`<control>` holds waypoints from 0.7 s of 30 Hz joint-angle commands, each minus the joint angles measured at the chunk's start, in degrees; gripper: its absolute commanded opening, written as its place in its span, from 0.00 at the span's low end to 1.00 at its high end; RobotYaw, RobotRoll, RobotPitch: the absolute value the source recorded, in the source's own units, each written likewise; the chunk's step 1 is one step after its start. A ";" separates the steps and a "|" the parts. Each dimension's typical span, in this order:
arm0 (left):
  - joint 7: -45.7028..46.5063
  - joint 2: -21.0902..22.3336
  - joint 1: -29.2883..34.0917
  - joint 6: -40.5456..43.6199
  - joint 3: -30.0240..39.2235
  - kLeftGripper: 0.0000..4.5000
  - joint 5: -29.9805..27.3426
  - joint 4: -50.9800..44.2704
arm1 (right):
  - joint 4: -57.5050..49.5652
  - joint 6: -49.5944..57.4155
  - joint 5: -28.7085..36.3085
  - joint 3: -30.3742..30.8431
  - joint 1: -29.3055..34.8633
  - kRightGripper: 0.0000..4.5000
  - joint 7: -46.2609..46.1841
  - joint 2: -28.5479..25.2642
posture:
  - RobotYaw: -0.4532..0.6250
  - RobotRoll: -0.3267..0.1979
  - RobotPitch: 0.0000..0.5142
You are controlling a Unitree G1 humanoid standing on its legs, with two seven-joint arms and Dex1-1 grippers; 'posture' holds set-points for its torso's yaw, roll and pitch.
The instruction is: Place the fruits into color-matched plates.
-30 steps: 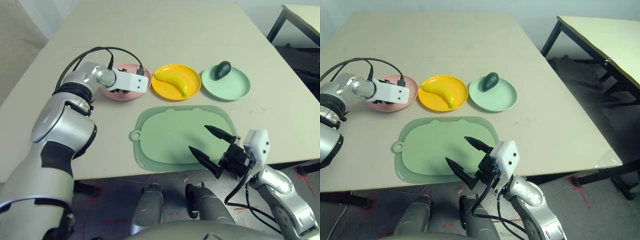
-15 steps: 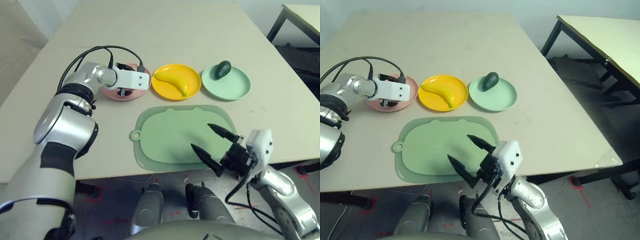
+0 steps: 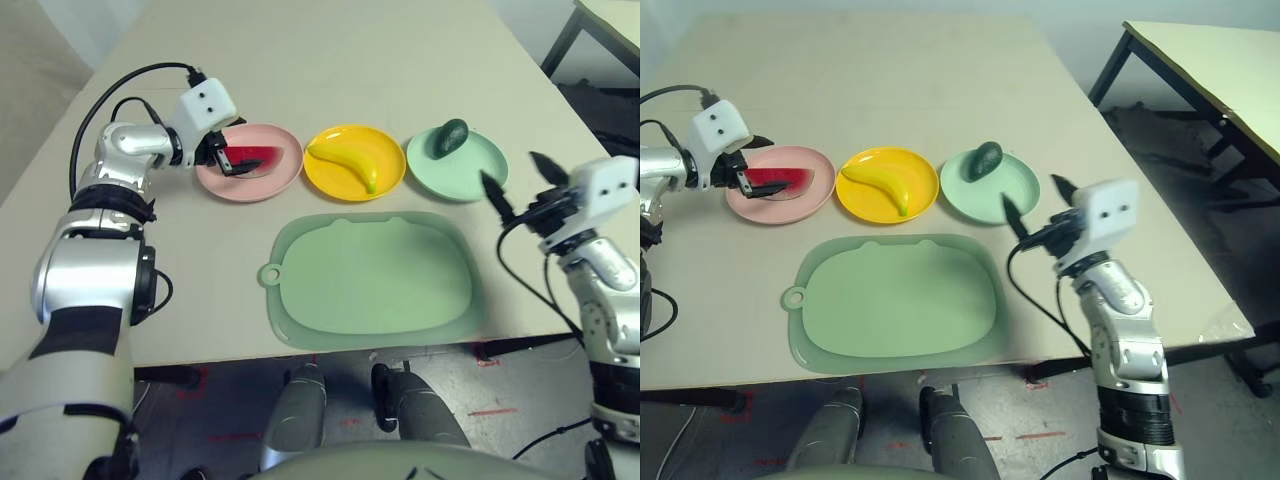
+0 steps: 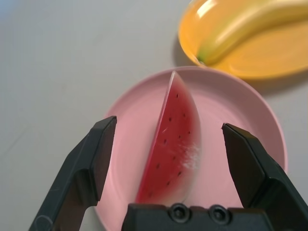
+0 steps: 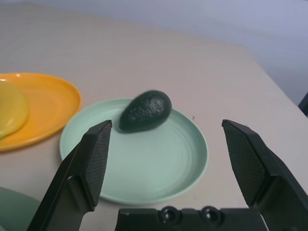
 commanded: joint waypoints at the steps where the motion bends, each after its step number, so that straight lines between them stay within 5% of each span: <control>1: -0.42 -0.29 6.73 4.68 5.44 0.99 -6.99 -6.61 | -1.17 -0.68 2.69 -1.37 4.21 1.00 2.06 1.35 | 0.64 0.62 0.29; 11: 10.19 -5.17 27.38 17.00 14.74 0.99 -18.50 -29.67 | -5.69 -3.17 10.21 -7.80 12.30 1.00 3.20 5.47 | 0.62 0.62 0.29; 21: 14.23 -7.53 36.53 20.38 15.91 0.99 -21.15 -37.51 | -11.80 -2.53 16.04 -13.04 27.04 1.00 8.32 4.97 | 0.64 0.62 0.30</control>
